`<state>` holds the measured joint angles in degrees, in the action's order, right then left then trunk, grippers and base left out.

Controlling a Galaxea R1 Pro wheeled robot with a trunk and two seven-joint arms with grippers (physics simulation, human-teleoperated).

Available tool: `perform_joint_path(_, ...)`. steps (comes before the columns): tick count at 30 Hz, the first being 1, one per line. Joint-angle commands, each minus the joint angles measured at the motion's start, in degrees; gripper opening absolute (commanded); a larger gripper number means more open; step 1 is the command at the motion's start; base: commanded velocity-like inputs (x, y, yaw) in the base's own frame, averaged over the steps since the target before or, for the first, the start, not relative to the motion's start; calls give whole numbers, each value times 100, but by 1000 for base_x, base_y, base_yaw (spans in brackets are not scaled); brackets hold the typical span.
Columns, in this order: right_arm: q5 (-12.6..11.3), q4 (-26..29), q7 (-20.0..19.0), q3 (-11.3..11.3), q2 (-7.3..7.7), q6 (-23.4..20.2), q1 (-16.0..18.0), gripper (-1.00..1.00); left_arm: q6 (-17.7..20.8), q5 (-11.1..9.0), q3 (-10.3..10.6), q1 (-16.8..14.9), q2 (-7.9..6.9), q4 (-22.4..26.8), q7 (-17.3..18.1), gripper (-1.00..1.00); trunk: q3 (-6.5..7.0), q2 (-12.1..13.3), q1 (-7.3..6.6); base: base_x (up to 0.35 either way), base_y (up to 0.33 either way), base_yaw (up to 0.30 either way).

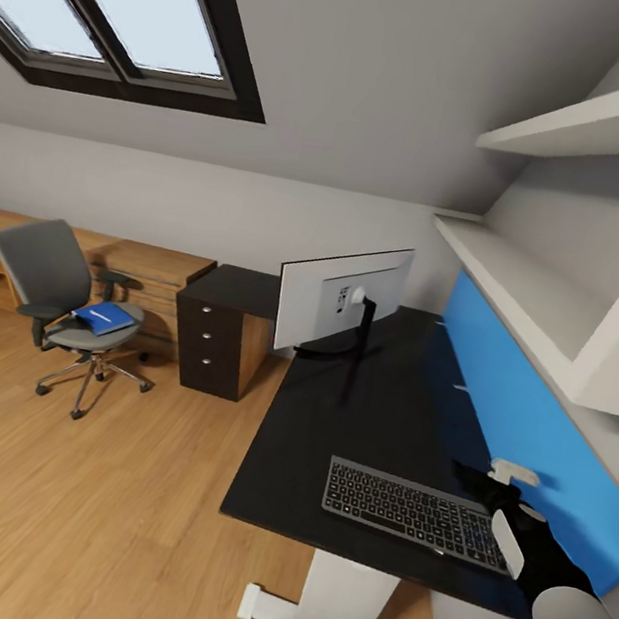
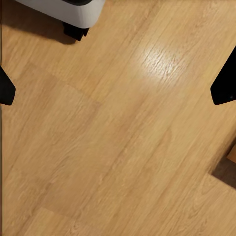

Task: In the bedroom, organize the workspace by keeping the computer under the desk, ensuring the monitor is on the desk, placing the keyboard on the desk next to the monitor, placing the mouse on the desk next to the keyboard, moving the folder from the swivel chair onto the desk next to the mouse, stacking the notebook on top of the folder with the pen on top of the notebook, and positioning the swivel chair next to the desk.

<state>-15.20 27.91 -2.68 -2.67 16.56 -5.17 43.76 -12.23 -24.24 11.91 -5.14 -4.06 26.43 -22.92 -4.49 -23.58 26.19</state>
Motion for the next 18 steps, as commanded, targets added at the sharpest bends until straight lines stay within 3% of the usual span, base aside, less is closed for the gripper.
perform_joint_path(1,-40,10,44,-23,-4,-64,4,100,-25,-54,49,-5,-7,3,-37,100,-13,-14,3,64,-129,0)
perform_joint_path(5,-67,24,507,-33,-17,-236,3,100,-25,-54,49,-5,-7,3,-37,100,-13,-14,3,27,-55,0)
perform_joint_path(8,-178,32,639,-62,-19,-283,5,100,-25,-54,49,-5,-7,3,-37,100,-13,-14,3,8,-17,0)
perform_joint_path(12,-412,42,707,-79,-16,-436,5,100,-25,-54,49,-5,-7,3,-37,100,-13,-14,3,3,-6,0)
perform_joint_path(18,-559,99,754,-90,-13,-677,3,100,-25,-54,49,-5,-7,3,-37,100,-13,-14,3,1,-1,0)
